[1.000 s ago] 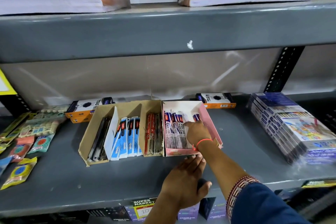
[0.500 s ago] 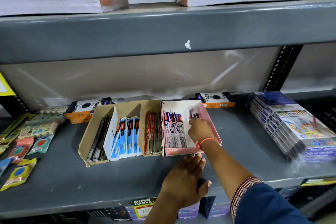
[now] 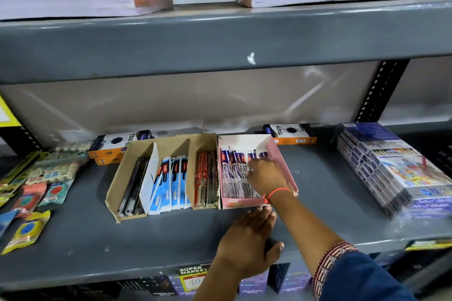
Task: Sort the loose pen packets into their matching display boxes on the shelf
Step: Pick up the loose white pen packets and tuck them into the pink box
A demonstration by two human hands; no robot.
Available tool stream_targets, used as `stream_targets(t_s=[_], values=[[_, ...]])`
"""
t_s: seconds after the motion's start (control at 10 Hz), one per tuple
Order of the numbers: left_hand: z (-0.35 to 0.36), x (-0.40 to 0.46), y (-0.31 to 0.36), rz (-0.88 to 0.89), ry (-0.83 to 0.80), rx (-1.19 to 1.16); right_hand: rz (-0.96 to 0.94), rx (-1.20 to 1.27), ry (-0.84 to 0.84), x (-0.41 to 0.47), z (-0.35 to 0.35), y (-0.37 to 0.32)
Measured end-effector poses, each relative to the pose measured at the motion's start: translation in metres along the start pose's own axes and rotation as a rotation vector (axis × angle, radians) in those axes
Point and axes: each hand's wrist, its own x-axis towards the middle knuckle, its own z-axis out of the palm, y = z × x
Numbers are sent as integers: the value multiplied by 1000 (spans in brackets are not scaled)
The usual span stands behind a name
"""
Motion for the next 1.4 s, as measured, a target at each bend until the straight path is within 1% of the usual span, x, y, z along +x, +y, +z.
stream_targets(t_s=[0.1,0.2,0.3,0.4,0.5,0.6,0.7,0.9,1.1,1.2,1.3,1.4], values=[[-4,1,2,7,8,20,-224,-62,-141,-3,4,-17],[-8,2,3,-9,-73,-4,-254,-157,-347,-6,10,-29],[-7,1,2,11,-8,13,-144,-210,-468,0,16,-26],[-5,0,1,-4,16,18,-11,-197,-584,28,40,-3],[-2,0,-1,-4,23,-8,-56,-175,-609,66,81,31],[1,0,-1,10,30,21,-149,-137,-402,8,24,-5],[3,0,-1,32,66,39,-168,-142,-318,-4,5,-15],[1,0,0,28,49,65,-156,-168,-346,-4,8,-10],[-4,-1,1,35,111,44,-179,-137,-265,-9,3,-6],[-4,-2,1,26,124,3,-187,-177,-192,-16,-3,3],[0,-1,2,7,76,14,-192,-188,-48,-27,-8,17],[-5,1,7,-42,0,20,-163,-139,99,-43,-3,35]])
